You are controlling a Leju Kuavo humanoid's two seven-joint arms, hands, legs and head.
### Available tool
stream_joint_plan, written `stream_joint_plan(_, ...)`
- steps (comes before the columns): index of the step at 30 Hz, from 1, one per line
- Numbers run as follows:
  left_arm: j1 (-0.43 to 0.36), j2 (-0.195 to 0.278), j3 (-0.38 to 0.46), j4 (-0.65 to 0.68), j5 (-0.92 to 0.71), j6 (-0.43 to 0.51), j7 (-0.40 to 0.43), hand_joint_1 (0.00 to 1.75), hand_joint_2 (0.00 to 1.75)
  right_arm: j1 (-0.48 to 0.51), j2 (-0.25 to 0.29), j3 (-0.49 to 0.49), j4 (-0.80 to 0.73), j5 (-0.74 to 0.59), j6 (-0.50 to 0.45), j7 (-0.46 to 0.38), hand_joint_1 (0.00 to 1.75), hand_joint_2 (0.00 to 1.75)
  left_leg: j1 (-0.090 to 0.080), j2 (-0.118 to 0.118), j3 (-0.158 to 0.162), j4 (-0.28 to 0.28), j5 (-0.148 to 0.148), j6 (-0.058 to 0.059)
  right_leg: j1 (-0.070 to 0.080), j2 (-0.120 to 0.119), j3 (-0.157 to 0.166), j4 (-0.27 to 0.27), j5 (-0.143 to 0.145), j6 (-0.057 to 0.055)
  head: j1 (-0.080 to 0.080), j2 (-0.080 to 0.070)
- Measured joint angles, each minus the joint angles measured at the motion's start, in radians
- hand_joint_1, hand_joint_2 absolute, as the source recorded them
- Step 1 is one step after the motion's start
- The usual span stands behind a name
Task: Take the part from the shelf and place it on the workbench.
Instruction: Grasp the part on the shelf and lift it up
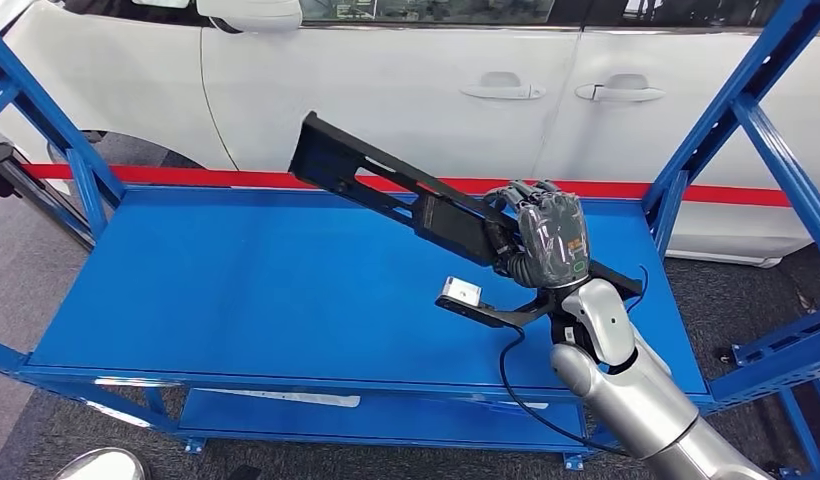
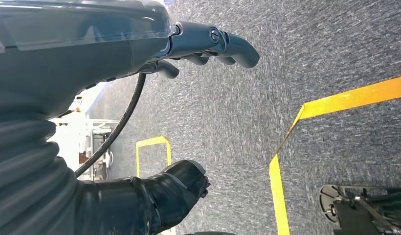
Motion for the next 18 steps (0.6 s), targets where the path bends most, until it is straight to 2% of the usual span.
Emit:
stream_joint_plan(11,0.0,0.001,-0.012,0.0,-0.014,-0.001,0.004,0.0,1.75,-0.007,0.004,0.0,0.01,0.0,0.0,0.001,1.75,1.75,0.0,0.0,0.0,0.0,0.0,0.0,0.0,0.0,0.0,0.0,0.0,0.0,0.0,0.0)
stream_joint_plan(18,0.001,0.011,-0.049,0.0,-0.076,-0.023,0.032,0.0,1.75,-0.021,0.02,0.0,0.039,0.006,-0.002,-0.005,1.75,1.75,-0.003,0.0,-0.005,0.01,-0.005,0.009,-0.005,0.0,-0.001,0.0,0.001,0.004,0.0,0.0)
